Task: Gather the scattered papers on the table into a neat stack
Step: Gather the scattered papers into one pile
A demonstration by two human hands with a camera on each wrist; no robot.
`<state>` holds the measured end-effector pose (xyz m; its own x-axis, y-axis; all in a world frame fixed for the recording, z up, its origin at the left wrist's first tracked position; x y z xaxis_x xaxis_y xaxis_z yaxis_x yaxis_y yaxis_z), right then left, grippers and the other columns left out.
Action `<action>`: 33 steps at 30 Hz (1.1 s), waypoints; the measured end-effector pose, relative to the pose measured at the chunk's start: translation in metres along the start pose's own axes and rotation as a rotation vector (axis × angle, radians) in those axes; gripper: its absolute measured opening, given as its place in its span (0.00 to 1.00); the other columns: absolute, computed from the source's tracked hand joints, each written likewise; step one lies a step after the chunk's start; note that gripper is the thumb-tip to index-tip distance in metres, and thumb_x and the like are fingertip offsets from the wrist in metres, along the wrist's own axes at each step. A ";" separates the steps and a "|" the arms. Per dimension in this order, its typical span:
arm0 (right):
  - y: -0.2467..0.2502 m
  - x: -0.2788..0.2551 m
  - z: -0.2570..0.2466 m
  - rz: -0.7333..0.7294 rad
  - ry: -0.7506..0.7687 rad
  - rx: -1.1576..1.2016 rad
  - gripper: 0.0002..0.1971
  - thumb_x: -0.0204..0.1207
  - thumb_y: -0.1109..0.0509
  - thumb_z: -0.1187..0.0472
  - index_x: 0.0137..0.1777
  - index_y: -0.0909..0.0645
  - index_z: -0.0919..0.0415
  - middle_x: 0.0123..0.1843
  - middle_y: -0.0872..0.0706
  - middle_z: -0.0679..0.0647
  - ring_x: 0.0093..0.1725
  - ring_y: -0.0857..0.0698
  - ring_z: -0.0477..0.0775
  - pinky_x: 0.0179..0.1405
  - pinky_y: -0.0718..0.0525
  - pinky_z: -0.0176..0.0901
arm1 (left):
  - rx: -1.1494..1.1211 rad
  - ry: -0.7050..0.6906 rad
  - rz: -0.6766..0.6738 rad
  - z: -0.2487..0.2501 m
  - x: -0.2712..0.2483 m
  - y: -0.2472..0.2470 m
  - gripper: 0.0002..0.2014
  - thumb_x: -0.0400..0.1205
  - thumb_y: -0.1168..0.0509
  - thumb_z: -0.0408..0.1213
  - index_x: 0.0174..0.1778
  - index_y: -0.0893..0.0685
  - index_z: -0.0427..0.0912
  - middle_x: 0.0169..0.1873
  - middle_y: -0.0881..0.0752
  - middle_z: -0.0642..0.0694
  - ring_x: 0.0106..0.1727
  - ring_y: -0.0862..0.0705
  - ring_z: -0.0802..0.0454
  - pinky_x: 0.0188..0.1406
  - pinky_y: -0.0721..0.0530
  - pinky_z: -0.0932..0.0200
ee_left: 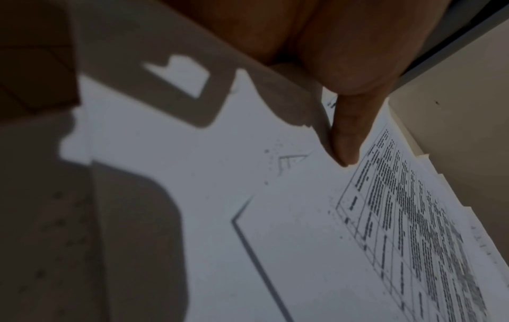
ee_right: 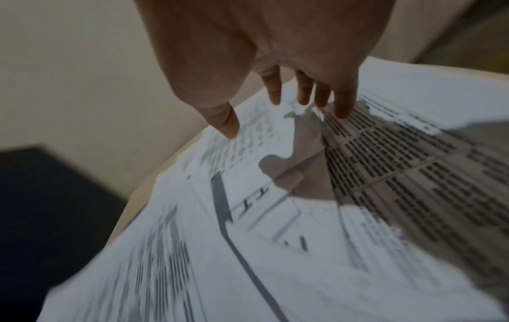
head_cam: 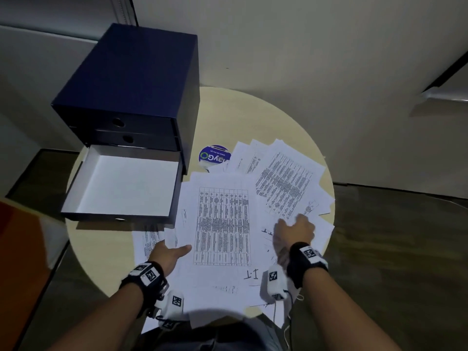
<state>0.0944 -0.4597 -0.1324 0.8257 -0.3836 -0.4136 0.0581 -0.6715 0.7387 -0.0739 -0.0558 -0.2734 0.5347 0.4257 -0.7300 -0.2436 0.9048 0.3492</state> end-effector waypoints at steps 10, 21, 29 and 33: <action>-0.010 0.034 0.026 0.070 -0.287 0.374 0.50 0.67 0.17 0.49 0.82 0.41 0.63 0.79 0.28 0.68 0.74 0.23 0.69 0.71 0.24 0.59 | 0.007 0.041 0.036 0.053 -0.067 0.009 0.48 0.71 0.21 0.47 0.80 0.37 0.30 0.77 0.27 0.34 0.76 0.27 0.36 0.72 0.29 0.46; 0.095 0.023 -0.015 0.215 -0.019 0.535 0.10 0.84 0.31 0.62 0.63 0.17 0.62 0.53 0.12 0.60 0.50 0.14 0.62 0.52 0.20 0.47 | 0.007 -0.083 -0.010 0.058 -0.060 0.005 0.19 0.73 0.21 0.40 0.53 0.17 0.35 0.51 0.12 0.44 0.53 0.14 0.43 0.55 0.23 0.55; 0.191 0.008 -0.085 0.125 0.262 0.832 0.11 0.81 0.30 0.66 0.61 0.14 0.59 0.53 0.08 0.58 0.46 0.08 0.56 0.40 0.09 0.47 | -0.030 -0.106 -0.048 0.061 -0.061 0.002 0.16 0.74 0.21 0.37 0.53 0.17 0.37 0.51 0.11 0.40 0.52 0.15 0.41 0.54 0.24 0.55; 0.199 -0.028 -0.135 -0.143 0.348 1.120 0.19 0.85 0.34 0.68 0.74 0.22 0.66 0.66 0.11 0.62 0.63 0.10 0.59 0.60 0.11 0.54 | -0.022 -0.079 -0.015 0.058 -0.060 0.006 0.24 0.73 0.21 0.41 0.59 0.19 0.33 0.54 0.13 0.41 0.53 0.17 0.42 0.57 0.23 0.53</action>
<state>0.1587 -0.4970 0.0986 0.9701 -0.1827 -0.1597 -0.2191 -0.9424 -0.2529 -0.0606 -0.0763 -0.1940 0.6000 0.4113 -0.6862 -0.2526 0.9112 0.3253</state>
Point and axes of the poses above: each hand's wrist, its own x-axis towards the middle knuckle, its own y-axis out of the back of the hand, z = x × y, the point moved 10 cm from there along x, towards the middle knuckle
